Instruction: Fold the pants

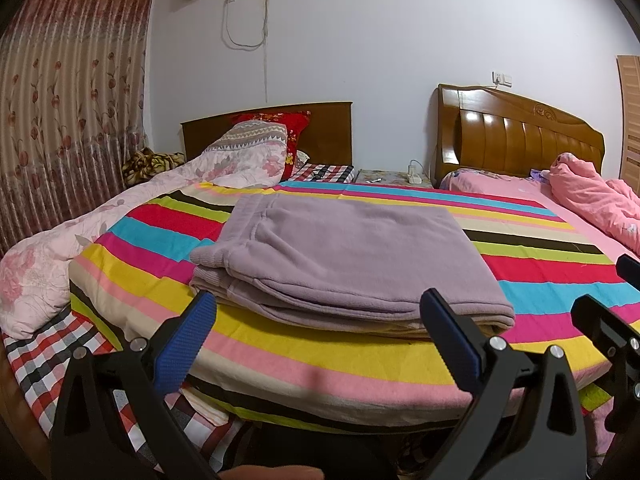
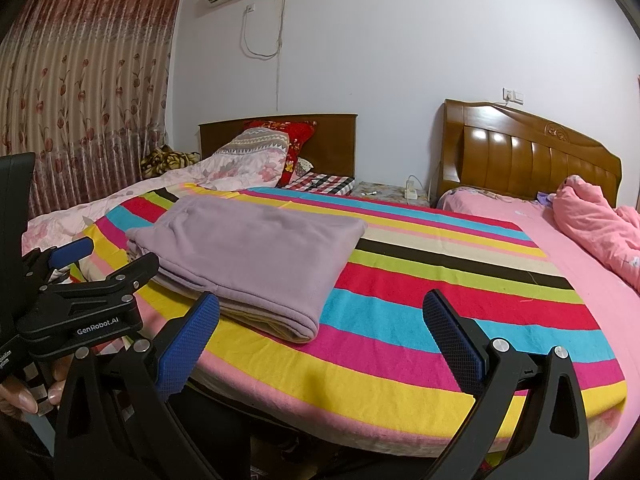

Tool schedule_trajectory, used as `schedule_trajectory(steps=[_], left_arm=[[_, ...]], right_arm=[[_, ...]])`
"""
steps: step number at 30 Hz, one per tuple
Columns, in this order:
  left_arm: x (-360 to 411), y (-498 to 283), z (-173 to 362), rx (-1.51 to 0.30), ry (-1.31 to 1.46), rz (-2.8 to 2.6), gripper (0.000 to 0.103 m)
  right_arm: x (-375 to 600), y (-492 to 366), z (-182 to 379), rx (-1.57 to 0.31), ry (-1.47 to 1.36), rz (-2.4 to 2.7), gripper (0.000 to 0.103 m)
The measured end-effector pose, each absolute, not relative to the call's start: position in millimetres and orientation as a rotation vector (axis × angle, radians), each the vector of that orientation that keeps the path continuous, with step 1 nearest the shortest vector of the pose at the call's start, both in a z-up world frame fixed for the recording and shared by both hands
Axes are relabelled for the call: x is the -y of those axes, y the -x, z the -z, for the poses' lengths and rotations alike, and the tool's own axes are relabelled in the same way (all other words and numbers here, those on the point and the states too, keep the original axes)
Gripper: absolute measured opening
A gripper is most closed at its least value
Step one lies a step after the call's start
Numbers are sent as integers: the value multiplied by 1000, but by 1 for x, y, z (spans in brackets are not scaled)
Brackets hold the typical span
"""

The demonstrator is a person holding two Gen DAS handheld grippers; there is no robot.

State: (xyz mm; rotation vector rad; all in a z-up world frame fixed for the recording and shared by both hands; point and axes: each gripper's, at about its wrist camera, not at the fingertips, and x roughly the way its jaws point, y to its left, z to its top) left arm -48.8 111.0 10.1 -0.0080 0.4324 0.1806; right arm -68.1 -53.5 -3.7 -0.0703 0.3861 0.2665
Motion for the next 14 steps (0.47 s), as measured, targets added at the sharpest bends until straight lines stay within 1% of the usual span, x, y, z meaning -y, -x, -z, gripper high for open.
schedule_trajectory(steps=[10,14], left_arm=[[-111,51,-13,-404,21,-159,102],[-131,49,-17,-395,48,-217,102]], right_arm=[[57,67,5,-389,74,-273,99],[64,71,3,-361,79,-254,98]])
